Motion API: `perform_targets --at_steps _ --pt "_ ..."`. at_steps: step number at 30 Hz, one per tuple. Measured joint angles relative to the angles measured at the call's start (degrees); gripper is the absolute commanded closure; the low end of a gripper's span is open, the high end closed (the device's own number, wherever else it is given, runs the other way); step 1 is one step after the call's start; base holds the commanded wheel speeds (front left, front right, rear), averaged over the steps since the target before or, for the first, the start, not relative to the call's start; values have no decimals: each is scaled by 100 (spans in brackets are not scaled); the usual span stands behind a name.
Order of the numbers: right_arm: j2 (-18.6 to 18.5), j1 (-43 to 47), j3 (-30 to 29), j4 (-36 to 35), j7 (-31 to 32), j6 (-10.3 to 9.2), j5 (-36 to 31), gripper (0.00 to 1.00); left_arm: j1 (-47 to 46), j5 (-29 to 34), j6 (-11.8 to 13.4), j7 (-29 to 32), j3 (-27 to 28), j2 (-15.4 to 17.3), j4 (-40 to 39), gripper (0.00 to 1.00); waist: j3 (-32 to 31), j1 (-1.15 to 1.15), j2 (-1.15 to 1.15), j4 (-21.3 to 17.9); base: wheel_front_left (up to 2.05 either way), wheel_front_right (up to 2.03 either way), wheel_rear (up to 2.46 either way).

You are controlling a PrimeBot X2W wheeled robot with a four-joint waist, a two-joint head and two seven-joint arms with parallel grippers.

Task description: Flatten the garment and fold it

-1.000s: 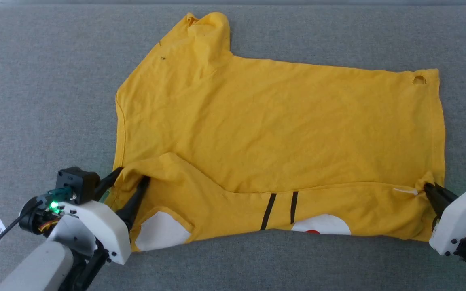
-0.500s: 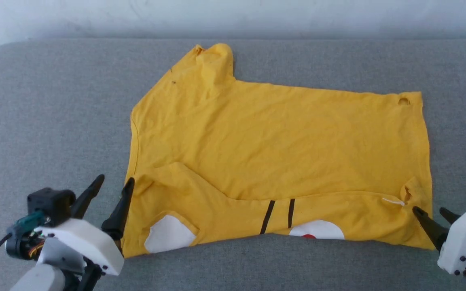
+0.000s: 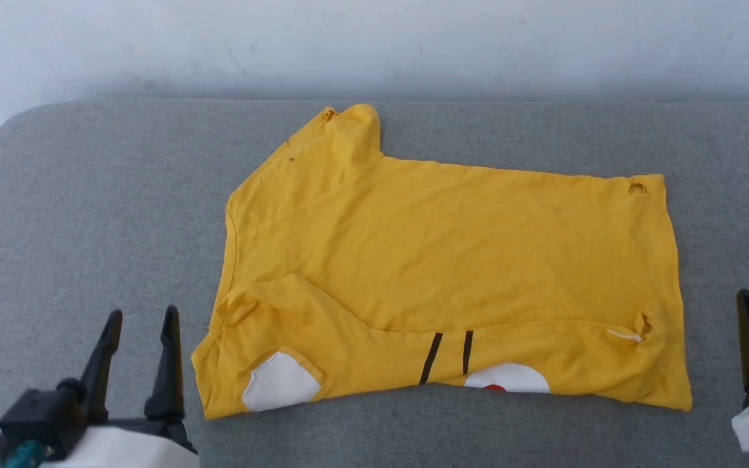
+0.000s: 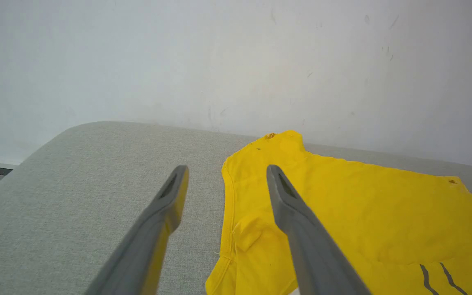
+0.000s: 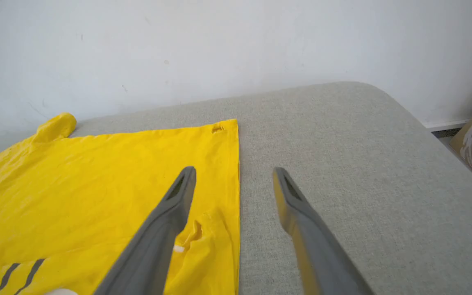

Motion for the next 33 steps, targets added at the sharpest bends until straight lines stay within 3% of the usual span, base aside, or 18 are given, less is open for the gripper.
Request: perform_targets --at_steps 6,9,12,16,22,28,33 --pt "96 263 168 328 -1443 0 -92 0 515 554 236 -81 126 -493 53 0 -51 0 0 -12 0 0 0" --pt "100 408 241 554 -1918 0 -37 0 696 726 232 -82 199 -825 62 0 -79 1 0 -6 0 0 0" --pt "102 457 261 714 -2169 0 -74 0 784 850 130 -83 269 -943 168 0 -99 1 0 11 0 0 0" --pt "101 442 265 790 -2248 0 -160 0 784 904 -73 -1 234 -815 363 0 -91 1 0 21 0 0 0" --pt "103 367 294 876 -2245 0 -198 0 386 892 -368 929 -35 -465 402 0 -6 1 0 53 0 0 0" --pt "103 248 425 1080 -2260 0 -197 0 124 661 -472 2033 -302 -298 400 0 144 2 0 47 0 0 0" --pt "103 206 446 1163 -2259 0 -198 0 103 492 -433 2462 -385 -315 414 0 281 2 0 14 0 0 0"
